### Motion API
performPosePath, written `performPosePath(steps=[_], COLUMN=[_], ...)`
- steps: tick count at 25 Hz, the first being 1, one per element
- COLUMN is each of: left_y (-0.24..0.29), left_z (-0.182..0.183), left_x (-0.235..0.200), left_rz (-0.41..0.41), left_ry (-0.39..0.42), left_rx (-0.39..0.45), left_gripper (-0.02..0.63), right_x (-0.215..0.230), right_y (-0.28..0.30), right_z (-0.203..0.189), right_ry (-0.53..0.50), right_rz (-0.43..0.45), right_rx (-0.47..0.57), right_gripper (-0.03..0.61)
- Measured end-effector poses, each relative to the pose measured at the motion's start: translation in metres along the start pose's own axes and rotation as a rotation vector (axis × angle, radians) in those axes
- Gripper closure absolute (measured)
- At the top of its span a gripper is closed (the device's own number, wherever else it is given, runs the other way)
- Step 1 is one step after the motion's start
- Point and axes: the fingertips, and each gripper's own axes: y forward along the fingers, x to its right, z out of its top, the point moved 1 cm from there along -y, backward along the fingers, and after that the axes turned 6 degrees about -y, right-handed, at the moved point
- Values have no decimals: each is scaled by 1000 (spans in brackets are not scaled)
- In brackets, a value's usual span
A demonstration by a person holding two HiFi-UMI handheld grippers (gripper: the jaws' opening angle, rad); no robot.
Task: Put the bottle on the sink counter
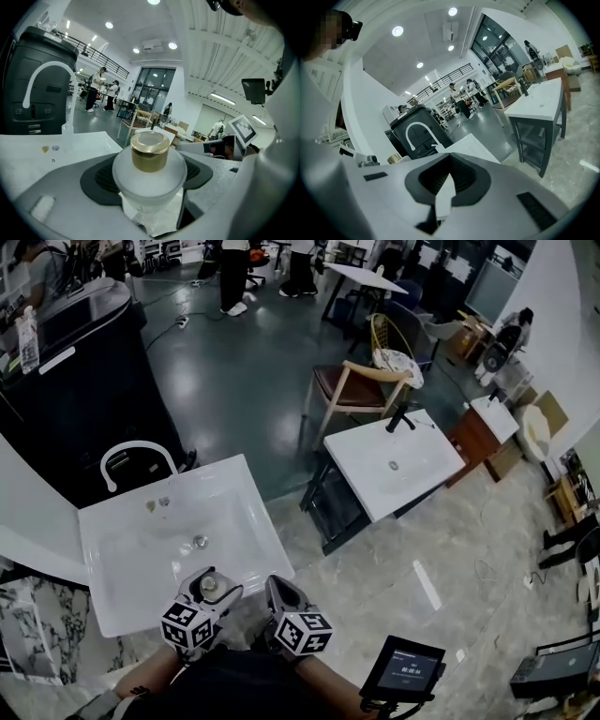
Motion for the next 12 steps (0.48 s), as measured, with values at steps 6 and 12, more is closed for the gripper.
performPosePath(steps=[6, 12], left_y=[11, 18], left_z=[10, 10], left_x=[-5, -3], left_rz=[75, 149], left_ry=[-30, -56], left_rx=[32, 48], left_gripper=[270, 270], right_x=[12, 22], right_y=[16, 24], right_z=[14, 18], right_ry=[-17, -13], right_rz=[71, 141], right_rx=[-28, -52], right_gripper=[583, 583])
